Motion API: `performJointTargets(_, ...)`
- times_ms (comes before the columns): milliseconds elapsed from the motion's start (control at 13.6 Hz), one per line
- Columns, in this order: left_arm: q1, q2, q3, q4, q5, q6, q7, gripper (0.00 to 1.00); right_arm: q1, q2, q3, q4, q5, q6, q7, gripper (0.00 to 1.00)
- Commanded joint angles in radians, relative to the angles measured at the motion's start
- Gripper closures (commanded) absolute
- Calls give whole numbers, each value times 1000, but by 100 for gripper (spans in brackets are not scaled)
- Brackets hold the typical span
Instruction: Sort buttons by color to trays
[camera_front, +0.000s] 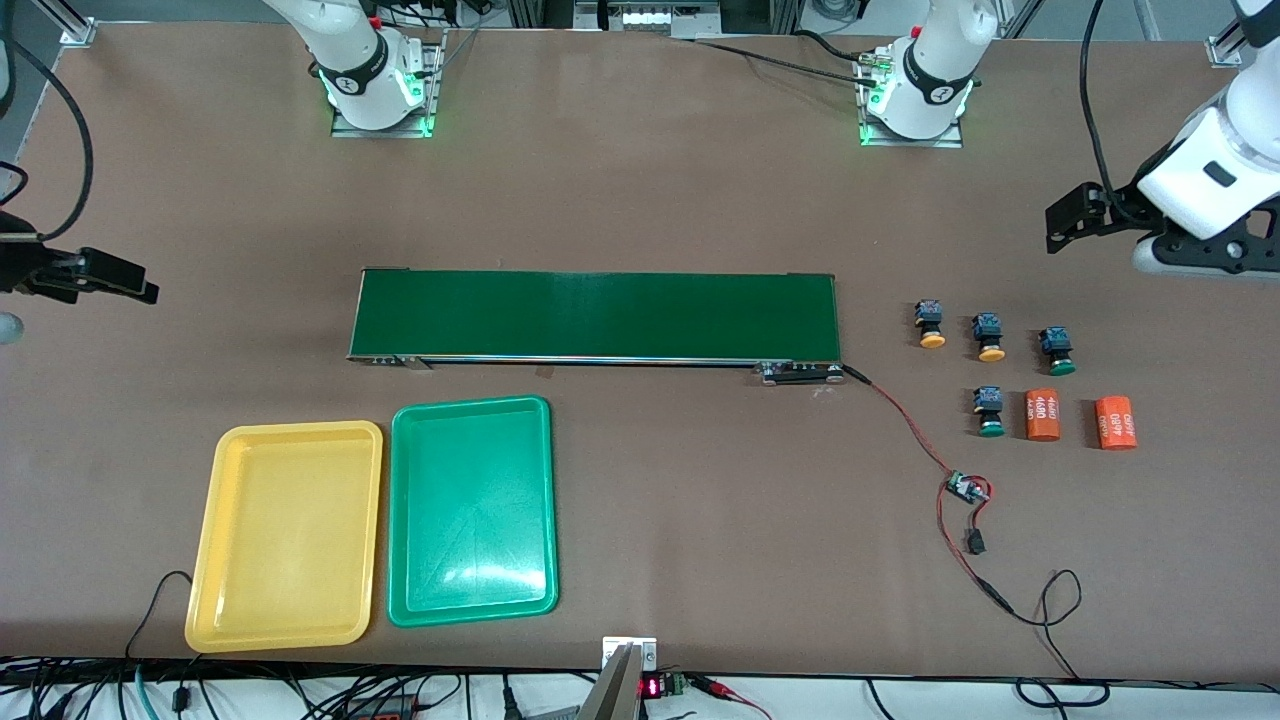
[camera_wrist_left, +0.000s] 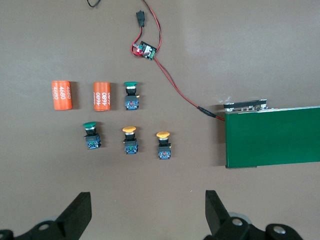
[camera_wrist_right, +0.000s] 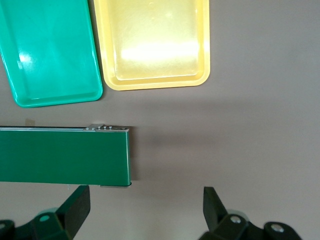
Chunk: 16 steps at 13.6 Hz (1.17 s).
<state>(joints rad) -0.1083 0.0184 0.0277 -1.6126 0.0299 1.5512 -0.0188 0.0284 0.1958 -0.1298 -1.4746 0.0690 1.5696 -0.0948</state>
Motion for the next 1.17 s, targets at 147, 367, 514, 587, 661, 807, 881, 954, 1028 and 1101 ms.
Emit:
performJointTargets(147, 62, 162, 3, 80, -51, -16, 10, 0, 15, 28, 2, 7, 14, -14, -13, 0)
performJointTargets(367, 99, 262, 3, 82, 45, 91, 66, 0, 24, 27, 2, -9, 25, -19, -16, 0)
performJointTargets(514, 105, 331, 3, 77, 80, 165, 75, 0, 24, 24, 2, -19, 23, -34, -38, 0)
performJointTargets(587, 116, 366, 3, 72, 81, 188, 95, 0, 18, 24, 1, -21, 23, -37, -69, 0)
performJointTargets(661, 143, 399, 3, 54, 81, 220, 135, 0, 13, 24, -1, -20, 23, -43, -77, 0)
performJointTargets(807, 186, 440, 3, -7, 81, 361, 257, 0, 8, 24, -5, -19, 25, -48, -77, 0)
performJointTargets(881, 212, 446, 3, -53, 81, 445, 336, 0, 2, 25, -5, -18, 23, -48, -95, 0)
performJointTargets(954, 222, 446, 3, -111, 81, 549, 414, 0, -2, 25, -7, -18, 23, -49, -117, 0)
performJointTargets(1028, 232, 446, 3, -157, 81, 640, 443, 0, -5, 25, -7, -18, 23, -49, -117, 0)
performJointTargets(1101, 243, 446, 3, -202, 81, 711, 444, 0, -5, 25, -7, -18, 23, -51, -115, 0)
